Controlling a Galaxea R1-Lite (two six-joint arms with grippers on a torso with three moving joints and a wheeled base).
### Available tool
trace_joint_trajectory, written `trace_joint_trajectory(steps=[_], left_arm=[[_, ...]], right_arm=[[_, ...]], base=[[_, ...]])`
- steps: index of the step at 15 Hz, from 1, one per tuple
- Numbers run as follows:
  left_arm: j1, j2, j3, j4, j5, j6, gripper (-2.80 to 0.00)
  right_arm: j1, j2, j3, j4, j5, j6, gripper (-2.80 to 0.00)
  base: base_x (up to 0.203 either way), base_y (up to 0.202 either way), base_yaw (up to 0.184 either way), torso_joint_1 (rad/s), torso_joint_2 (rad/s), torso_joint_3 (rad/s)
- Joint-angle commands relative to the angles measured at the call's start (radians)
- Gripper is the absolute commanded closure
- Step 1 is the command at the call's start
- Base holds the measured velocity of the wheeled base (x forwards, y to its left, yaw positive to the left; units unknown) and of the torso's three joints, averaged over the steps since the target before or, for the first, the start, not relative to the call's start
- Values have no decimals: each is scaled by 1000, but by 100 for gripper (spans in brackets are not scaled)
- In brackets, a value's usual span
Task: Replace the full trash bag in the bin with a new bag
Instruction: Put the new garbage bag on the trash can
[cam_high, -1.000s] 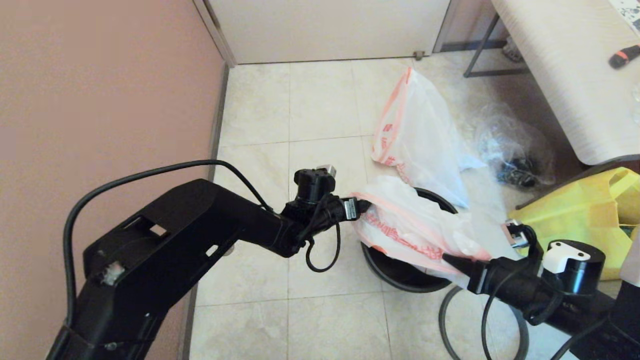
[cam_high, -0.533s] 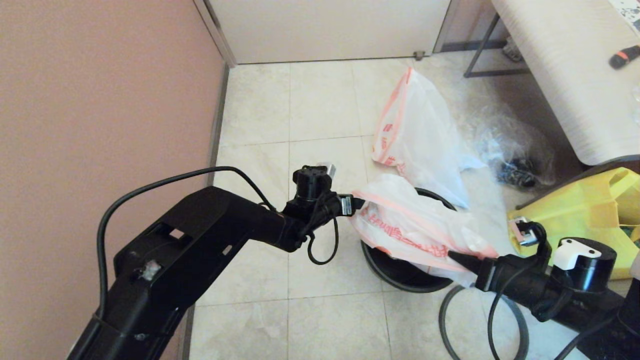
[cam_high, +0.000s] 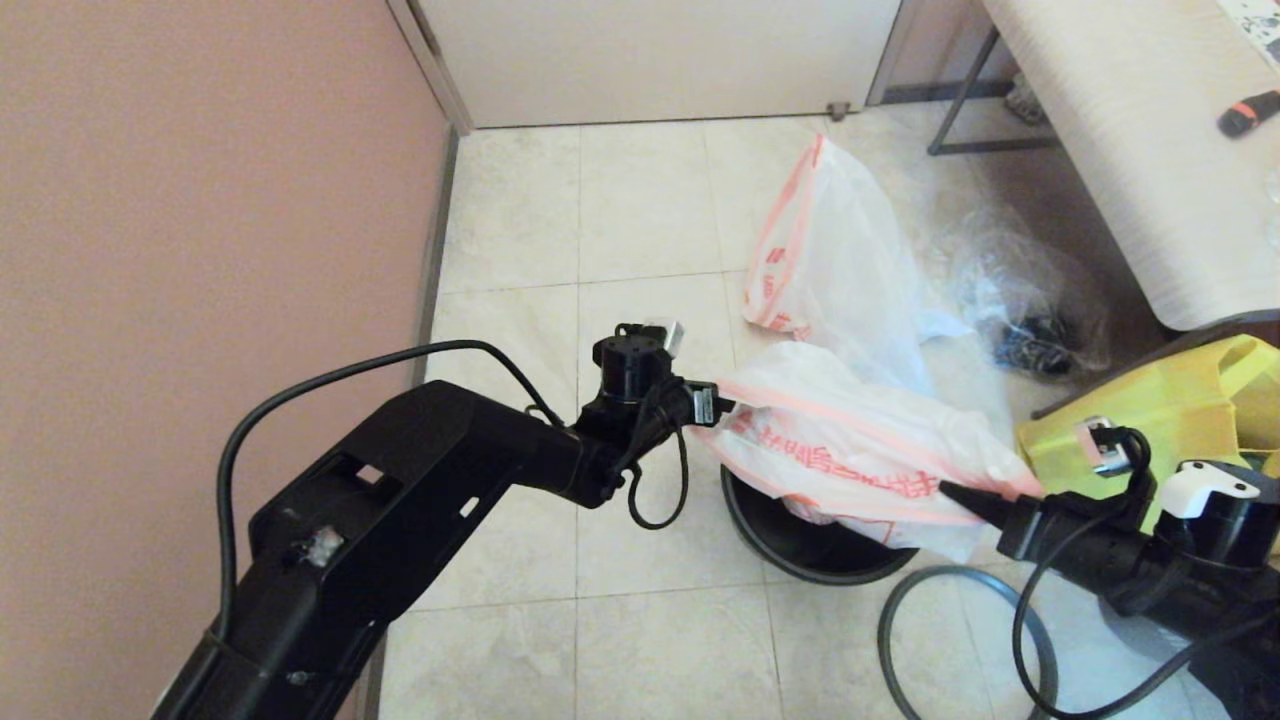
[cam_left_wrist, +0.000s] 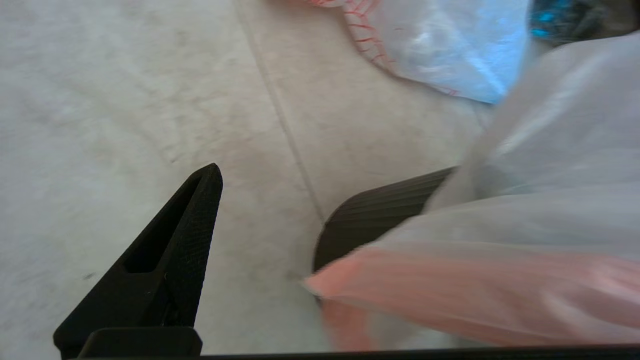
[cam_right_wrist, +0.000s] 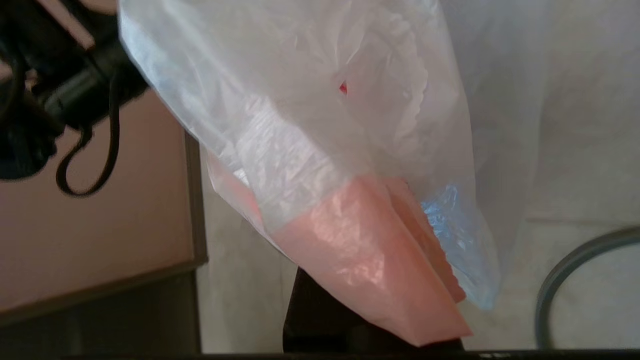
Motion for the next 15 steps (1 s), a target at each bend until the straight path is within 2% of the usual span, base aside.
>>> trace_joint_trajectory(steps=[1, 3, 4, 6, 7, 13, 15], left_arm=[[1, -8, 11, -5, 24, -2, -280], [0, -14, 26, -29, 31, 6, -280], [0, -17, 28, -33, 32, 7, 0], [3, -45, 63, -19, 20, 6, 0], [4, -60, 80, 4, -8, 2, 0], [30, -90, 100, 25, -18, -2, 0], [44, -136, 118, 108, -40, -21, 0]], right_arm=[[-18, -2, -7, -8, 4, 3, 0], [-18, 0, -7, -8, 4, 3, 0], [-18, 1, -9, -8, 4, 3, 0], [-10, 3, -9, -8, 6, 3, 0], [-9, 4, -10, -8, 6, 3, 0], [-15, -10, -11, -8, 3, 5, 0], [-10, -18, -12, -8, 0, 6, 0]], base=[[0, 0, 0, 0, 0, 0], [0, 0, 0, 0, 0, 0], [0, 0, 0, 0, 0, 0], [0, 0, 0, 0, 0, 0], [0, 0, 0, 0, 0, 0], [0, 0, 0, 0, 0, 0], [0, 0, 0, 0, 0, 0]])
